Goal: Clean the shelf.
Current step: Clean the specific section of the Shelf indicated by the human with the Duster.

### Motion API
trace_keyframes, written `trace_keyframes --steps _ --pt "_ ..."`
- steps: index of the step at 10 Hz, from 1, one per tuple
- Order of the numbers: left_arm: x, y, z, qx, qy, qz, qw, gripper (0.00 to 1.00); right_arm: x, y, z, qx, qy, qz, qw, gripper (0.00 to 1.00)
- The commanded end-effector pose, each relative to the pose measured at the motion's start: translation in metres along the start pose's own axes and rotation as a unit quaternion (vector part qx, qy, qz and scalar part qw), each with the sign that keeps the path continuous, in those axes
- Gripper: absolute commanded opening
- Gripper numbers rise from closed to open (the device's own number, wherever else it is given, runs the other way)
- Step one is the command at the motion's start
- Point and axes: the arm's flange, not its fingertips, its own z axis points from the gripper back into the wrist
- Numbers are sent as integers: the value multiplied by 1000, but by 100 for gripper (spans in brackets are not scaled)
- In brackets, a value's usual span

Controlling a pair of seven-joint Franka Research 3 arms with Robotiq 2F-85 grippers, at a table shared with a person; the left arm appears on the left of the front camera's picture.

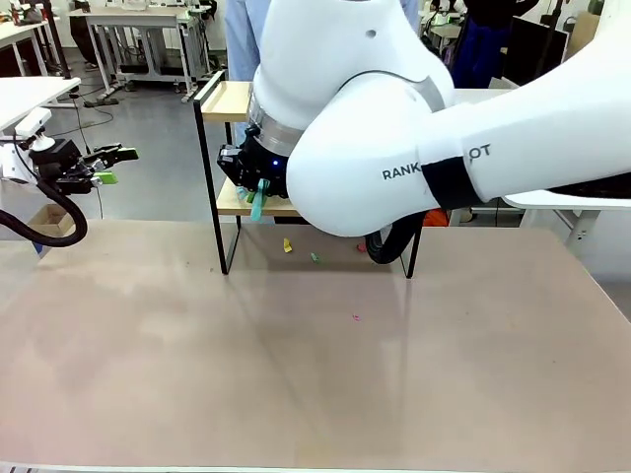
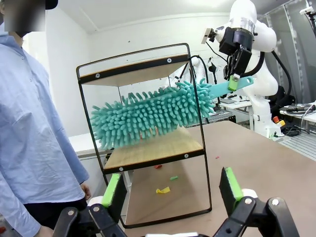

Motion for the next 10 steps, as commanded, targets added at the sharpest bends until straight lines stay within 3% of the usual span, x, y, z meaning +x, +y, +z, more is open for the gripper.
trace_keyframes --steps 1,10 --pt "2 -1 0 -4 5 -8 1000 100 5 29 -18 9 -7 -12 1000 13" --pt "2 -1 0 -4 5 -8 1000 100 3 17 -54 -4 36 -6 999 13"
